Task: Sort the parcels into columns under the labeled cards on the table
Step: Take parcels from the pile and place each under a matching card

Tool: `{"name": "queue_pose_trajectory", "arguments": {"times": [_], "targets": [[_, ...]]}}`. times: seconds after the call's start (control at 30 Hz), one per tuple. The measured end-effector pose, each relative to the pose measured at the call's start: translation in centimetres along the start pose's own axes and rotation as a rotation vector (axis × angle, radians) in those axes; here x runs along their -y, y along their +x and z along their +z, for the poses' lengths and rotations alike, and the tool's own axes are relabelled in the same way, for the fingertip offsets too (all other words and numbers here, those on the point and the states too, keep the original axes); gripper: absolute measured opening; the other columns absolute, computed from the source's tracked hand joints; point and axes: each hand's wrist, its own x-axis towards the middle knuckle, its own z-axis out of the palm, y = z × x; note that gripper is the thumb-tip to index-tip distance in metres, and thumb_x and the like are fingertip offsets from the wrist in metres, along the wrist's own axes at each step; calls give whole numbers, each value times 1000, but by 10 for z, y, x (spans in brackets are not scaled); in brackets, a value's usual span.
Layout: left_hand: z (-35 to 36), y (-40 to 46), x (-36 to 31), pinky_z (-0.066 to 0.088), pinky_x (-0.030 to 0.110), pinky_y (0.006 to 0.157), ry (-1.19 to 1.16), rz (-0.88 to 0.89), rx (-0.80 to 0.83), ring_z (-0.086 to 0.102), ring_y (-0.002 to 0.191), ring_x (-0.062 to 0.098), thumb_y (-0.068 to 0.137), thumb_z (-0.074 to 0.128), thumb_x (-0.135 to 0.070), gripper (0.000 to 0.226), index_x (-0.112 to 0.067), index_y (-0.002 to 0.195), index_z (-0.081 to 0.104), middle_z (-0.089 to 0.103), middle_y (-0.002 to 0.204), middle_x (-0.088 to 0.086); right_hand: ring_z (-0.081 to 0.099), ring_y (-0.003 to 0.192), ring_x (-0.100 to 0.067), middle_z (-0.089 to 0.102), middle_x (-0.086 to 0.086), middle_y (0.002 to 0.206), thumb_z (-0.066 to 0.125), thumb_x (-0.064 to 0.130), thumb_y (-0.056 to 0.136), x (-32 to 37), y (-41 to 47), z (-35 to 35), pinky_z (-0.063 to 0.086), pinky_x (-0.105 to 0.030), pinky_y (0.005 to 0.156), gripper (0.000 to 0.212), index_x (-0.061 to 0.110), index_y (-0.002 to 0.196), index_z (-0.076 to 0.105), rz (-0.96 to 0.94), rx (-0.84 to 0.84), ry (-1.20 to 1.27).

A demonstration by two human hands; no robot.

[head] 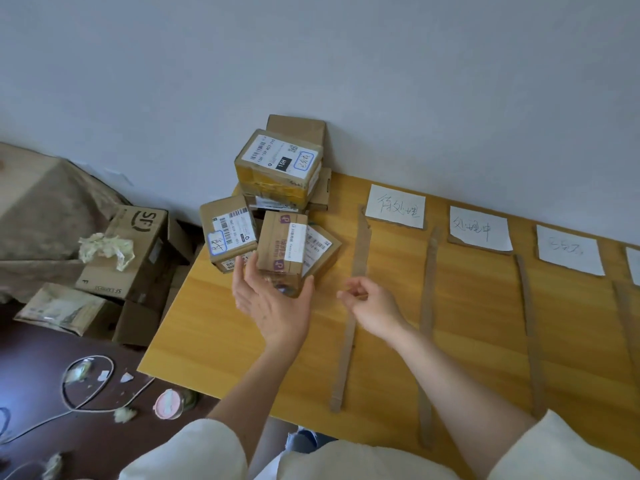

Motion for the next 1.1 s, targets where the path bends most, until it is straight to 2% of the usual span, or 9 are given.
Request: {"name": "queue_pose_trajectory", "arguments": {"times": [0.1, 0.23, 0.37, 0.47, 0.53, 0.6, 0.7, 0.83, 1.1], "targets": [[-4, 17, 2, 20, 42, 113, -8, -79, 93, 26, 139, 26, 59, 86, -40, 106, -14, 144, 28, 35, 146, 9, 65, 95, -16, 67, 6, 101, 64, 36, 89, 12, 2, 6, 53, -33, 88, 23, 30, 111, 63, 0, 1, 40], [-9, 26, 5, 33, 44, 109, -79, -119, 148, 42, 131, 26, 59, 85, -35, 101, -9, 141, 32, 48, 138, 7, 66, 95, -15, 66, 7, 101, 65, 37, 88, 19, 1, 6, 53, -39, 91, 19, 35, 106, 61, -2, -7, 100], [-21, 27, -1, 42, 40, 104, -363, -239, 245, 50, 121, 18, 62, 80, -37, 90, -24, 136, 31, 53, 129, -1, 66, 93, -17, 65, 5, 104, 63, 40, 90, 26, -4, 0, 55, -42, 90, 25, 30, 113, 59, 9, -58, 197], [-31, 27, -8, 48, 26, 89, -625, -346, 386, 58, 107, 11, 72, 80, -29, 79, -22, 136, 34, 57, 124, -1, 64, 99, -13, 64, 7, 110, 63, 46, 89, 32, -10, -8, 56, -39, 89, 40, 25, 122, 57, 50, -123, 357], [-36, 27, -14, 50, 22, 78, -734, -445, 466, 61, 101, 12, 76, 76, -29, 70, -21, 136, 40, 61, 122, 2, 63, 101, -10, 64, 9, 112, 62, 49, 88, 34, -14, -15, 55, -38, 90, 43, 26, 124, 55, 68, -134, 460], [-37, 26, -16, 52, 20, 68, -807, -509, 556, 64, 95, 14, 85, 69, -26, 53, -19, 133, 48, 66, 116, 4, 64, 104, -12, 66, 8, 114, 61, 52, 87, 34, -16, -23, 54, -41, 93, 44, 25, 123, 56, 87, -133, 553], [-35, 22, -20, 49, 14, 55, -802, -526, 643, 65, 87, 15, 85, 63, -36, 46, -18, 127, 58, 71, 108, 5, 64, 108, -15, 68, 4, 114, 63, 52, 84, 29, -19, -33, 54, -41, 93, 43, 26, 119, 59, 114, -114, 666], [-29, 15, -28, 46, 21, 66, -775, -523, 687, 63, 91, 15, 92, 53, -37, 36, -18, 120, 64, 73, 110, 5, 66, 109, -20, 70, -2, 116, 65, 53, 82, 19, -23, -43, 55, -40, 90, 44, 28, 118, 65, 116, -33, 733], [-9, 0, -43, 50, 30, 79, -777, -482, 755, 64, 108, 19, 67, 57, -59, 66, -25, 124, 62, 72, 114, -1, 65, 108, -24, 67, -10, 122, 70, 50, 79, 3, -26, -66, 56, -39, 87, 47, 22, 117, 68, 135, -69, 837]]}}
